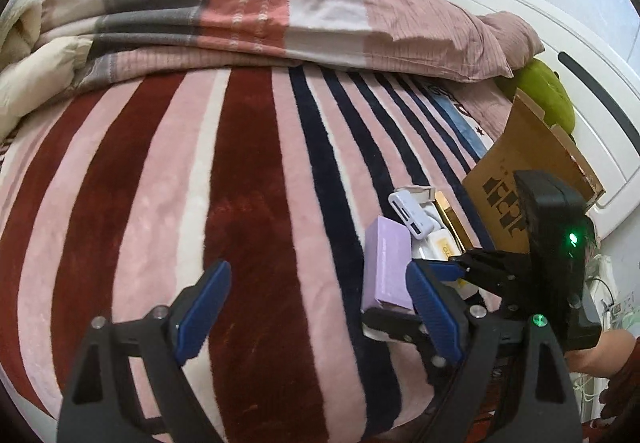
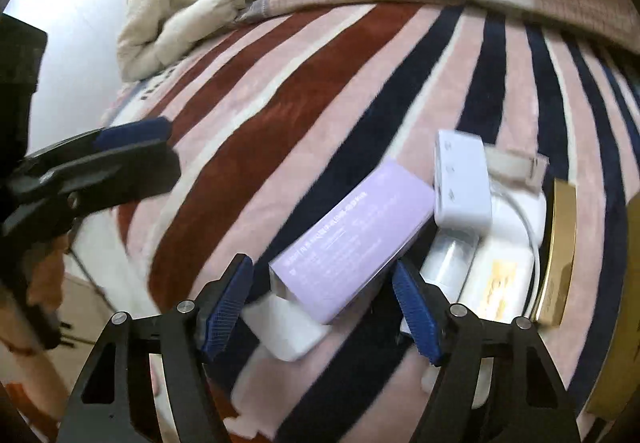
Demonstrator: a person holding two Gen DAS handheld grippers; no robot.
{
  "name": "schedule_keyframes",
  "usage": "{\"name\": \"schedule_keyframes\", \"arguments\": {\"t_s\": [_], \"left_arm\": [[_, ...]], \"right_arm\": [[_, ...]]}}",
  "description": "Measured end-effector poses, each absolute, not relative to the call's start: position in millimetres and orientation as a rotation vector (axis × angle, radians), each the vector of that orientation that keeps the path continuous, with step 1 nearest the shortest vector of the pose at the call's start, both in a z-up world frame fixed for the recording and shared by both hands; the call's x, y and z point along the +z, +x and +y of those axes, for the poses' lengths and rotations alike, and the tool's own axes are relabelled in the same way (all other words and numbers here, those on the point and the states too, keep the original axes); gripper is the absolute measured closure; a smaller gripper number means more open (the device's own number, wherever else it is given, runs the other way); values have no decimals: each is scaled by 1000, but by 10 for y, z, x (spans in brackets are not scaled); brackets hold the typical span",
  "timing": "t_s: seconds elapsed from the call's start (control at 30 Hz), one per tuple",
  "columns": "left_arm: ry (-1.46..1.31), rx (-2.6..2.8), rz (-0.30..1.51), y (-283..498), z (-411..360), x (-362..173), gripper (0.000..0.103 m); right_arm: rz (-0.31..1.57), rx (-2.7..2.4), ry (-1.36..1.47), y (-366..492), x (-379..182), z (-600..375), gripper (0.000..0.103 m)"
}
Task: Organize rigid objects
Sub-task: 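Lower the right gripper onto the lilac box and close it, then carry the lilac box into the cardboard box and release it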
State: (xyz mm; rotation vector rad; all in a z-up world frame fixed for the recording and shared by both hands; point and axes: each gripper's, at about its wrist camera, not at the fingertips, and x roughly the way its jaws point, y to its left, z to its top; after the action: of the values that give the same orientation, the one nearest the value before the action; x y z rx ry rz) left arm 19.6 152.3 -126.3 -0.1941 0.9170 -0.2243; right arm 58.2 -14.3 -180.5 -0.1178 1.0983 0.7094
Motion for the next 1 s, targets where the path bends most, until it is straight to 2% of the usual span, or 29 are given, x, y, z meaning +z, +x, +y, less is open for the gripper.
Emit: {"name": "schedule_keyframes", "arguments": {"t_s": [0.1, 0.3, 0.4, 0.47, 0.5, 0.53, 0.57, 0.77, 0.9, 0.93, 1.0], "left_arm": [[-208, -217, 910, 178, 1572, -1252, 16], [-220, -197, 903, 135, 1650, -1220, 16], [-228, -184, 899, 124, 1689, -1203, 16], [-230, -180, 895, 115, 1706, -1188, 16], [-230, -180, 894, 109, 1715, -1182, 16], [-230, -180, 894, 109, 1723, -1180, 16], [-230, -179, 894, 106, 1729, -1182, 16], [-233, -178, 907, 119, 1728, -1225, 16], [-238, -205, 918, 158, 1662, -1241, 16], [-241, -215, 921, 166, 1642, -1240, 16], [-249, -247, 922, 188, 1579, -1220, 16]], "right_arm": [[1135, 670, -34, 683, -1822, -77, 32], [1179, 623, 97, 824, -1861, -16, 16], [1158, 588, 84, 868, -1845, 22, 15], [1138, 585, 36, 870, -1837, 103, 20], [1120, 589, -8, 850, -1827, 137, 38], [1100, 602, -75, 827, -1817, 171, 61], [1087, 621, -121, 803, -1816, 194, 68], [1077, 654, -196, 639, -1804, 59, 69], [1087, 676, -277, 537, -1818, 93, 61], [1076, 677, -288, 513, -1815, 76, 70], [1075, 683, -288, 499, -1773, 43, 70]]}}
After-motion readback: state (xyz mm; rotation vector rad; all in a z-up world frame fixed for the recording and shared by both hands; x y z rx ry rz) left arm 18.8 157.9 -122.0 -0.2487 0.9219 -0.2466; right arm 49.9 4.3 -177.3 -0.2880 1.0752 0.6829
